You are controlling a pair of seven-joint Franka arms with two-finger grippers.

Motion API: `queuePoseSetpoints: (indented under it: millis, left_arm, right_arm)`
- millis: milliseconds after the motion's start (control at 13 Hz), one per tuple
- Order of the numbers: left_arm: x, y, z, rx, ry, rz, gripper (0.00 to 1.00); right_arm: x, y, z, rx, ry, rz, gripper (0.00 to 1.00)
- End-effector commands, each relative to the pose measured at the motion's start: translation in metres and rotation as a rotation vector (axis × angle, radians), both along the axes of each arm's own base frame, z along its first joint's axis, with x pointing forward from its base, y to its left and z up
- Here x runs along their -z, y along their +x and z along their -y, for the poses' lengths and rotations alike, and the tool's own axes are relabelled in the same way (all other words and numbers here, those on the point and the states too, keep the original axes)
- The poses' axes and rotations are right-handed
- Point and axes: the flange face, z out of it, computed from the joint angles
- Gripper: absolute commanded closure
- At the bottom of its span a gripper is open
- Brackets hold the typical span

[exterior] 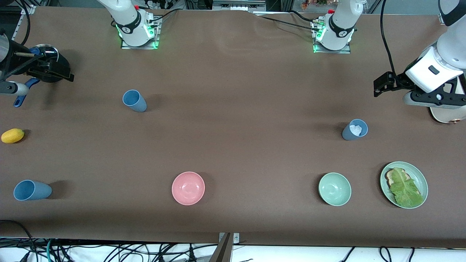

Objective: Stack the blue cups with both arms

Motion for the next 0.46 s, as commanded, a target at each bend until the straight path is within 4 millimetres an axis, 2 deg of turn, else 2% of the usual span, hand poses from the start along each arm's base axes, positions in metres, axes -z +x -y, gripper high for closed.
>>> queuePoseSetpoints:
  millis: [0, 385]
  left_arm:
    - [0.002, -0.001, 0.001, -0.004, -0.018, -0.008, 0.00]
    - [0.019, 0.006, -0.005, -0.018, -0.015, -0.041, 0.00]
  right_arm:
    - [-0.004, 0.002, 0.003, -0.001, 0.011, -0.001, 0.00]
    - [-0.003, 0.004, 0.013, 0.021, 0.008, 0.005, 0.00]
